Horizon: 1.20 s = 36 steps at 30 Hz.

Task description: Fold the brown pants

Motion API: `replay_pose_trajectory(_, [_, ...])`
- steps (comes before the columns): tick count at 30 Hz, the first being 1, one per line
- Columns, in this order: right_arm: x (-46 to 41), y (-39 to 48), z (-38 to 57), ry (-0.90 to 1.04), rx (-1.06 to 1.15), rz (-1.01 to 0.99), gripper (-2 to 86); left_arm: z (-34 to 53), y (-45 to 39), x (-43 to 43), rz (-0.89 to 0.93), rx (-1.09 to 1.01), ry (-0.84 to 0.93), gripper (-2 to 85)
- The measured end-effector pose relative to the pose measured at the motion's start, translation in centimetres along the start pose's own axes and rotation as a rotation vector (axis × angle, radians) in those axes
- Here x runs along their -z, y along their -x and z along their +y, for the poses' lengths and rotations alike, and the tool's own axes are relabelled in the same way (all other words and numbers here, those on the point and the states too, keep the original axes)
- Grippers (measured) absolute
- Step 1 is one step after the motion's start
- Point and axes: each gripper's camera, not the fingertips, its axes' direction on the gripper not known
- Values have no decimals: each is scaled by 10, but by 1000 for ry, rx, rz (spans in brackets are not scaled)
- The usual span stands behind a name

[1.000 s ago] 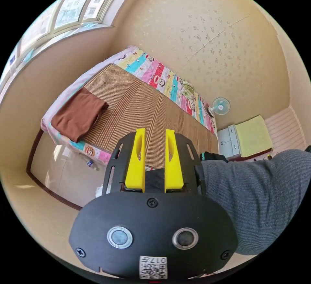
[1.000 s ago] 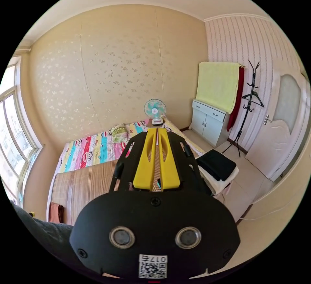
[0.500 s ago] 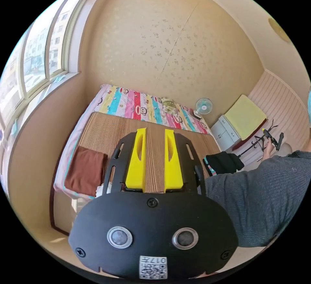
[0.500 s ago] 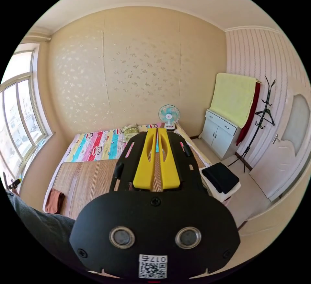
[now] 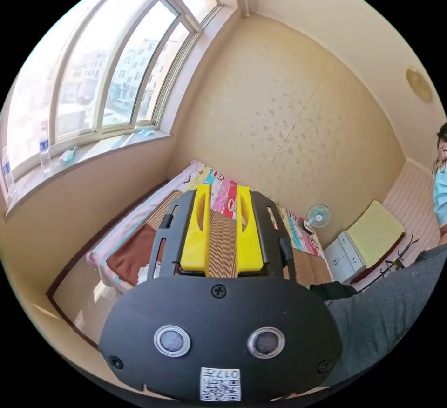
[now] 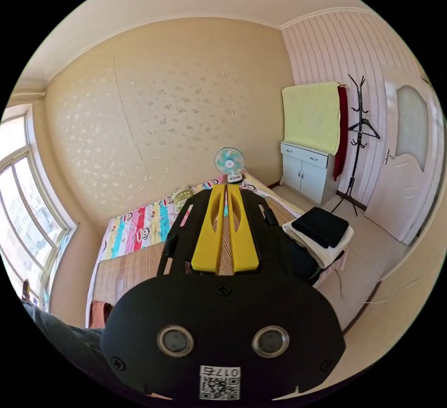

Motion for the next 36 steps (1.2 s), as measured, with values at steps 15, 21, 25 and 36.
replay_pose_trajectory(15, [18, -18, 64, 86, 3, -61, 6, 9, -40, 42, -276, -39, 124, 86])
replay_pose_trajectory(21, [10, -28, 78, 22, -96, -177, 6, 8, 3, 57, -259, 89, 134, 92])
replay_pose_trajectory(25, [-30, 5, 76, 2, -101, -323, 5, -51, -18, 7, -87, -3, 102, 95])
replay_pose_trajectory(36, [-66, 43, 81, 69, -56, -442, 5, -155, -73, -60, 123, -105, 179, 94])
